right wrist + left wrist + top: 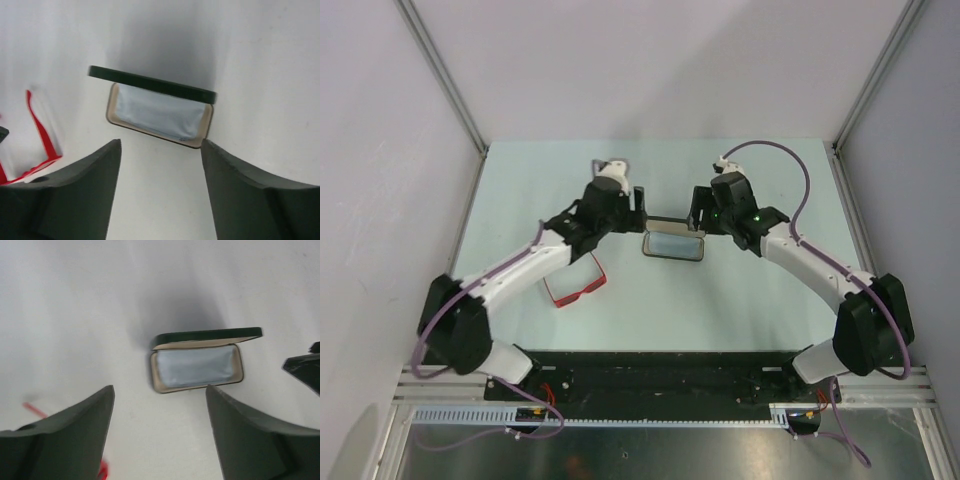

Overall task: Organize the sunglasses
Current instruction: Smooth out the folded cleaning cloth near the sunglasses case, then pick up the sunglasses from the center of the board, then fold the left temple of the sunglasses on the sunglasses.

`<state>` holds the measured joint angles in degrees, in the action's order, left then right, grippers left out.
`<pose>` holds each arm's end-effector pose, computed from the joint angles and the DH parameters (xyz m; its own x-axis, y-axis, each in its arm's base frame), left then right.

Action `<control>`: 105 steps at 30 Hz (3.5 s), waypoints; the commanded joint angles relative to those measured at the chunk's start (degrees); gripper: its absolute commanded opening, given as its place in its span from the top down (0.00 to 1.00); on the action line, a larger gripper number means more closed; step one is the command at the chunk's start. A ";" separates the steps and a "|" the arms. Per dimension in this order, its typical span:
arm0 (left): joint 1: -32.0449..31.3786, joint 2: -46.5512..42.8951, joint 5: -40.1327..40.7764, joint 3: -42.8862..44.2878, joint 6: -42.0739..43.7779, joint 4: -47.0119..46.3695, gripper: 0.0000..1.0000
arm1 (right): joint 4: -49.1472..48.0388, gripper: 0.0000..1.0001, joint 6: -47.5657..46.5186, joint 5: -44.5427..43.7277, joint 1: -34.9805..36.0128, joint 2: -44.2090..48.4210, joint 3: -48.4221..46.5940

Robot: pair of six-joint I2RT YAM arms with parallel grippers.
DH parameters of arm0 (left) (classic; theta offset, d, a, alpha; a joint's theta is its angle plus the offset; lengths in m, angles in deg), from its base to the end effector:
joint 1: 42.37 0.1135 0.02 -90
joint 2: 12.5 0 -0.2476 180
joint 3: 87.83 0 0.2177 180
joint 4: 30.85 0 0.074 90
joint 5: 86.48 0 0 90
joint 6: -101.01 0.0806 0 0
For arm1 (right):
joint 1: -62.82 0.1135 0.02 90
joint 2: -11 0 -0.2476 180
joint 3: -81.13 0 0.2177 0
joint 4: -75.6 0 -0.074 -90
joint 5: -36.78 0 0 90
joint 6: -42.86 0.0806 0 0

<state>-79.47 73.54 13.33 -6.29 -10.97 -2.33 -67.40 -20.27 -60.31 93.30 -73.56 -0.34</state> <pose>0.2863 -0.1993 0.2598 -0.5829 -0.0216 -0.8123 0.2828 0.9317 -0.2277 0.2909 0.1597 0.2491 -0.6858 0.1168 -0.7184 -0.1256 0.9532 0.2749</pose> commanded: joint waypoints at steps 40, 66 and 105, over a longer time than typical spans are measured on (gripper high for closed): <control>39.73 -33.40 -7.23 -15.70 -3.86 15.52 0.00 | 5.46 0.37 -15.53 5.17 24.63 -47.37 -43.86; 43.34 -31.81 -33.69 -11.67 -4.74 14.91 0.00 | -5.08 1.00 -23.44 0.76 17.95 -22.78 -27.00; 26.56 -33.30 -81.86 3.20 -5.90 -4.52 0.04 | -14.05 1.00 -25.91 30.56 9.78 12.13 -19.43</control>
<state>-51.82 42.42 -61.51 -3.01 -19.85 -4.50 -78.88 -46.76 -29.77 103.05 -63.46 -19.97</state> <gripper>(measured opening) 0.962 0.023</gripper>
